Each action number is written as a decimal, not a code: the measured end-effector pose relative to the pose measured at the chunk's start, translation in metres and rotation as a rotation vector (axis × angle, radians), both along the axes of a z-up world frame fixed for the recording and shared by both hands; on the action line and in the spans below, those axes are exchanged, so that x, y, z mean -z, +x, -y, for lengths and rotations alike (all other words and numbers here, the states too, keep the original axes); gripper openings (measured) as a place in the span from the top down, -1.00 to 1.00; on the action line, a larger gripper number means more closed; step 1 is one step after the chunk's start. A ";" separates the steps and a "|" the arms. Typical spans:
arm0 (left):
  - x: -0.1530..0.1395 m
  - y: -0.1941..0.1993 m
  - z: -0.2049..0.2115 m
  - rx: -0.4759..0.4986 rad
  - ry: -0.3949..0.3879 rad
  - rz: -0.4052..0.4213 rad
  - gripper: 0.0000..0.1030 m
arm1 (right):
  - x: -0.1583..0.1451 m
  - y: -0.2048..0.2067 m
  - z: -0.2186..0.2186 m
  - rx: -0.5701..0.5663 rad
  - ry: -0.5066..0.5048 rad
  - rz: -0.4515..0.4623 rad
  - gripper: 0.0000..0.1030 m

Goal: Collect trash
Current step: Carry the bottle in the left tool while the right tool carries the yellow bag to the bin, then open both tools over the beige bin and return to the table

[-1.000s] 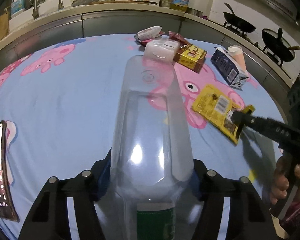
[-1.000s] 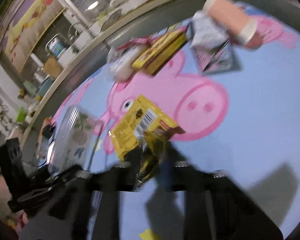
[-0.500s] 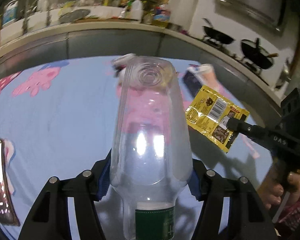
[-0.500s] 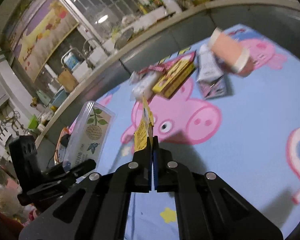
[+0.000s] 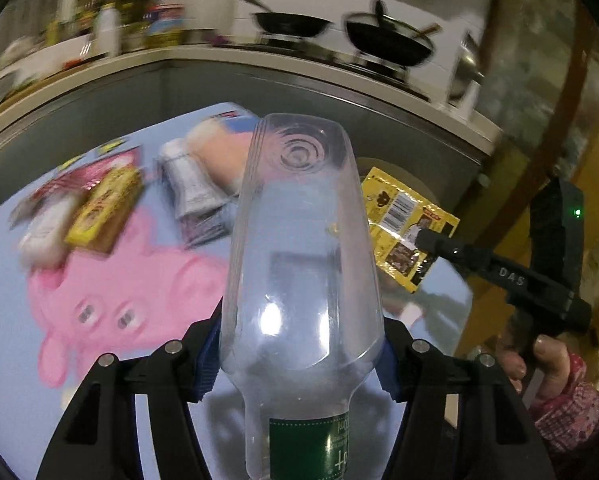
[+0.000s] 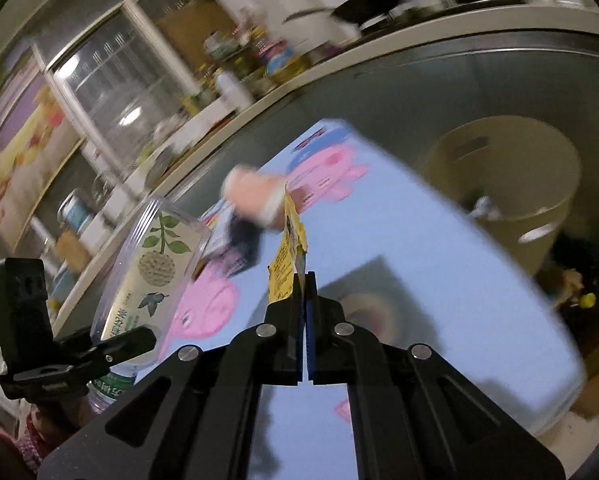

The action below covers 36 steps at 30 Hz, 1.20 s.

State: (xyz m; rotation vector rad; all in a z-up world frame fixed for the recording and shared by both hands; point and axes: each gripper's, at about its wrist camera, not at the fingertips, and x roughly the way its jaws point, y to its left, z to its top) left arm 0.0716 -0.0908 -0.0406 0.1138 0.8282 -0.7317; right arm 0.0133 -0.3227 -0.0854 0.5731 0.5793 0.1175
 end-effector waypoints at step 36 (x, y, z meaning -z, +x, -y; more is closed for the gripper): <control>0.011 0.115 0.232 0.173 0.057 -0.039 -0.55 | 0.031 0.049 0.174 0.346 -0.029 0.012 0.26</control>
